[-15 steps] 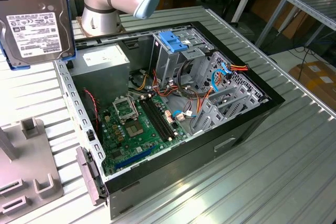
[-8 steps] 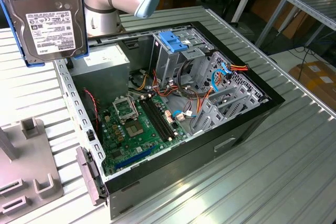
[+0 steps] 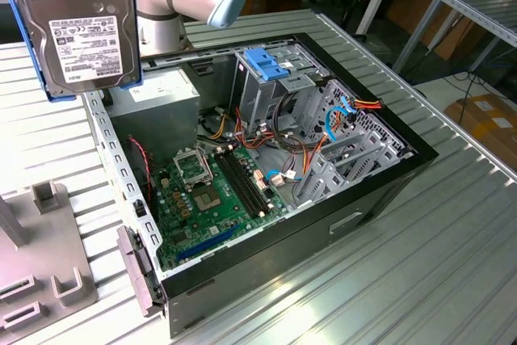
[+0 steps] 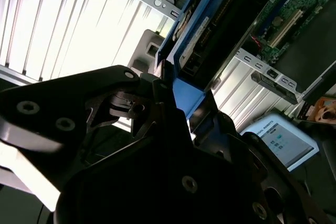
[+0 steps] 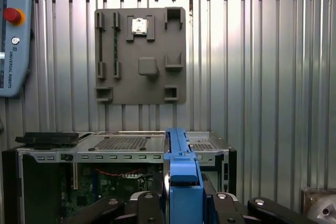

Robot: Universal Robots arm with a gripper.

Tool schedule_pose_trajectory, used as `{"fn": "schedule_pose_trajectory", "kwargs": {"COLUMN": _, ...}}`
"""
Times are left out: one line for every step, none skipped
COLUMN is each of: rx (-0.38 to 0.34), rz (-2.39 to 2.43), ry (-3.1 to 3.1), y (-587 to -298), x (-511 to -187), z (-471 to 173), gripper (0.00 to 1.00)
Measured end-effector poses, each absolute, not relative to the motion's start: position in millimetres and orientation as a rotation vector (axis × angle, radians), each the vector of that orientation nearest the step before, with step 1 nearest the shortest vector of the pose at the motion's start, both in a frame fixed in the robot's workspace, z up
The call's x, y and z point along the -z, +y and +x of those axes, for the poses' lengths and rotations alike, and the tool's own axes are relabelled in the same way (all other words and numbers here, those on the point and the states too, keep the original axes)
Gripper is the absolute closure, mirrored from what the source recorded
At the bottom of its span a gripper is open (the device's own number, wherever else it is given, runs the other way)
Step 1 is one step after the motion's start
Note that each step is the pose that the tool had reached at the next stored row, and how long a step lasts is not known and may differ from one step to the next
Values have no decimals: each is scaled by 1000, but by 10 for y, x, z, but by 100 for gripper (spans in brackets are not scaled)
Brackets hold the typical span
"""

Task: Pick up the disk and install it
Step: 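Pick up the disk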

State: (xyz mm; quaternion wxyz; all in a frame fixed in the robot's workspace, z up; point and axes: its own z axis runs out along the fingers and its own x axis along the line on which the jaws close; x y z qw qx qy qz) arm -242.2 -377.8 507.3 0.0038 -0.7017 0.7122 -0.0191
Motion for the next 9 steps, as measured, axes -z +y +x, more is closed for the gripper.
{"fn": "schedule_pose_trajectory", "kwargs": {"rx": 60, "rz": -2199, "ry": 2232, "y": -3778, "x": -5073, "z": -2388, "gripper": 63}}
{"fn": "schedule_pose_trajectory", "kwargs": {"rx": 60, "rz": -2199, "ry": 2232, "y": -3779, "x": -5073, "z": -2368, "gripper": 63}}
{"fn": "schedule_pose_trajectory", "kwargs": {"rx": 60, "rz": -2199, "ry": 2232, "y": -3779, "x": -5073, "z": -2349, "gripper": 63}}
{"fn": "schedule_pose_trajectory", "kwargs": {"rx": 60, "rz": -2199, "ry": 2232, "y": -3779, "x": -5073, "z": -2322, "gripper": 63}}
{"fn": "schedule_pose_trajectory", "kwargs": {"rx": 60, "rz": -2199, "ry": 2232, "y": -3779, "x": -5073, "z": -2302, "gripper": 63}}
{"fn": "schedule_pose_trajectory", "kwargs": {"rx": 60, "rz": -2199, "ry": 2232, "y": -3778, "x": -5073, "z": -2281, "gripper": 63}}
{"fn": "schedule_pose_trajectory", "kwargs": {"rx": 60, "rz": -2199, "ry": 2232, "y": -3778, "x": -5073, "z": -2261, "gripper": 63}}
{"fn": "schedule_pose_trajectory", "kwargs": {"rx": 60, "rz": -2199, "ry": 2232, "y": -3778, "x": -5073, "z": -2235, "gripper": 63}}
{"fn": "schedule_pose_trajectory", "kwargs": {"rx": 60, "rz": -2199, "ry": 2232, "y": -3778, "x": -5073, "z": -2215, "gripper": 63}}
